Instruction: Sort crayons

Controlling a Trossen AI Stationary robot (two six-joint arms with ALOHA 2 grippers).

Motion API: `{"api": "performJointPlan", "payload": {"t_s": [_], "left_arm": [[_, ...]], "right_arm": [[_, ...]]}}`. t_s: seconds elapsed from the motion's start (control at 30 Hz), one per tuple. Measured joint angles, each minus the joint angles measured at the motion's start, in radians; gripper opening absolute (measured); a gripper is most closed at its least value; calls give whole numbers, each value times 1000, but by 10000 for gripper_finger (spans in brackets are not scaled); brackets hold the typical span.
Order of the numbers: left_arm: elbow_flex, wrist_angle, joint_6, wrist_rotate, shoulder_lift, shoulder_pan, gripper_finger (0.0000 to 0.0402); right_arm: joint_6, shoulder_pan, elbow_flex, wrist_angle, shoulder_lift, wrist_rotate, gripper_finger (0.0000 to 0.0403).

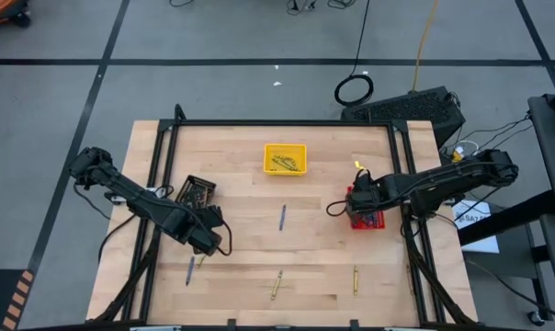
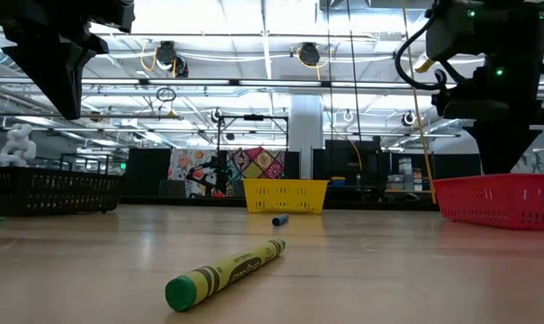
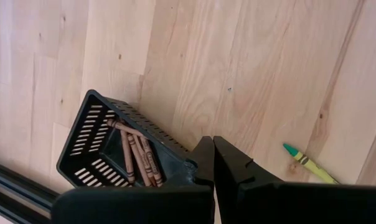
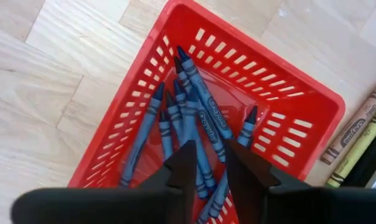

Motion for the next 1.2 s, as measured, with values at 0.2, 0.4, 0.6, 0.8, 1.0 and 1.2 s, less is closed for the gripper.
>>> {"api": "performJointPlan", "payload": {"t_s": [0.2, 0.4, 0.6, 0.8, 1.0, 1.2], "left_arm": [[0, 23, 0, 0, 0, 0, 0], [0, 61, 0, 0, 0, 0, 0], [0, 132, 1, -44, 0, 4, 0], [0, 156, -7, -27, 0, 63, 0], [0, 158, -6, 96, 0, 128, 25], [0, 181, -9, 103, 0, 160, 76]], "right_arm": [[2, 0, 0, 3, 0, 3, 88], [1, 0, 0, 7, 0, 4, 88], [-22, 1, 0, 36, 0, 35, 89], [-56, 1, 0, 52, 0, 62, 89], [-75, 2, 0, 52, 0, 86, 89], [-90, 2, 0, 52, 0, 87, 89]]}}
